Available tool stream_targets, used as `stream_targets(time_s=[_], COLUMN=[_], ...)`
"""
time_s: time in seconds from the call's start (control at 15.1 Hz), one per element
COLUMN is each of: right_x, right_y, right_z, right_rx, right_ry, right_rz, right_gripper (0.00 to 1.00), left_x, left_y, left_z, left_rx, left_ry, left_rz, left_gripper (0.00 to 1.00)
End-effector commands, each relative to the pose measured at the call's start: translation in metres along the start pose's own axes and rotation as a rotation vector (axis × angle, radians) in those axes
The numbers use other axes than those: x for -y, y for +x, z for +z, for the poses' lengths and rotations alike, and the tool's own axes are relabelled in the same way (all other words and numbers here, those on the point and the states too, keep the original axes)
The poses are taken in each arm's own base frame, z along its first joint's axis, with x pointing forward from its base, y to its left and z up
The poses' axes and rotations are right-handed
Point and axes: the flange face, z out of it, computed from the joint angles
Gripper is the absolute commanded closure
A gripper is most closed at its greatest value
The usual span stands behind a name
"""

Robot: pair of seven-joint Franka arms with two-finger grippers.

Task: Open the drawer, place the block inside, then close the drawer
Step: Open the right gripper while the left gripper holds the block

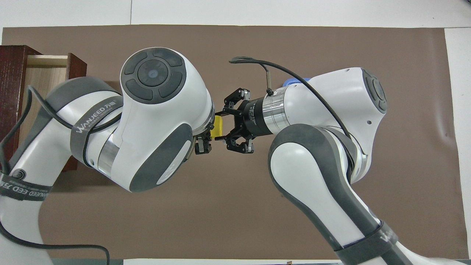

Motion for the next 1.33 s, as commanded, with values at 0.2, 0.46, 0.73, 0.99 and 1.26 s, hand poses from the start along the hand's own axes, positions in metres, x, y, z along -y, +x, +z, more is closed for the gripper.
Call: stream_targets(time_s=[0.2, 0.46, 0.73, 0.99, 1.26], right_x=[0.003, 0.004, 0.009, 0.012, 0.029], right_y=[-0.005, -0.006, 0.000, -0.002, 0.021], right_z=[-0.001, -0.002, -0.008, -0.016, -0.061], right_rx=[-0.003, -0.011, -0.010, -0.005, -0.044], right_ry=[0.016, 0.029, 0.038, 0.045, 0.087], right_rz=[0.030, 0.089, 0.107, 0.108, 0.102], right_gripper=[1.00, 0.00, 0.00, 0.00, 0.00], left_x=[-0.001, -0.001, -0.001, -0.019, -0.038], left_y=[-0.006, -0.003, 0.013, 0.049, 0.114], left_z=[-0.004, -0.004, -0.001, -0.015, -0.043], left_rx=[0.009, 0.002, -0.046, -0.042, -0.048], left_ry=[-0.006, 0.002, 0.060, 0.055, 0.061], left_rz=[-0.004, -0.004, 0.085, 0.109, 0.134], left_gripper=[1.00, 1.00, 1.00, 1.00, 1.00])
